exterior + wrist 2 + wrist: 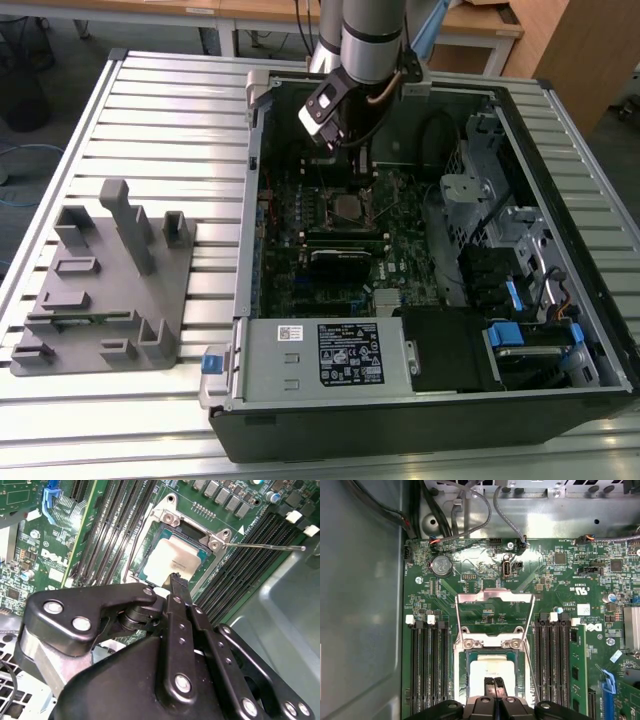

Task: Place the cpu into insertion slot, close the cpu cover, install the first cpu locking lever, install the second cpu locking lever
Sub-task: 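Close the cpu cover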

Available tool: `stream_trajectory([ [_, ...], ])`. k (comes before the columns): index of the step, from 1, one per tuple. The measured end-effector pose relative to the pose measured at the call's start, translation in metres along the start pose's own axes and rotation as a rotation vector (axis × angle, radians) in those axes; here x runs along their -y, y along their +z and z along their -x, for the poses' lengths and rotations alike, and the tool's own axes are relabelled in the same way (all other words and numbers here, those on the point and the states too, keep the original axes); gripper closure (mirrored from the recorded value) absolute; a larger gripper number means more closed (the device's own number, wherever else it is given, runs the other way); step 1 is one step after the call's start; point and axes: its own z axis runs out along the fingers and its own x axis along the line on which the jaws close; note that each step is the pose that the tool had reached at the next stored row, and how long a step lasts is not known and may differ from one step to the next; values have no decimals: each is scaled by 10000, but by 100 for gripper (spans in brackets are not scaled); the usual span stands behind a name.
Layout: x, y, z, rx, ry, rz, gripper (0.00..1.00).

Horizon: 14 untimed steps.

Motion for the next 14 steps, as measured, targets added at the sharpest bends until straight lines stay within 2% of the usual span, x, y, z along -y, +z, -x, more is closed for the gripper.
stream_trajectory([
  [5, -3, -51, 1, 1, 0, -1, 89],
  [14, -4, -67, 1, 3, -1, -1, 89],
])
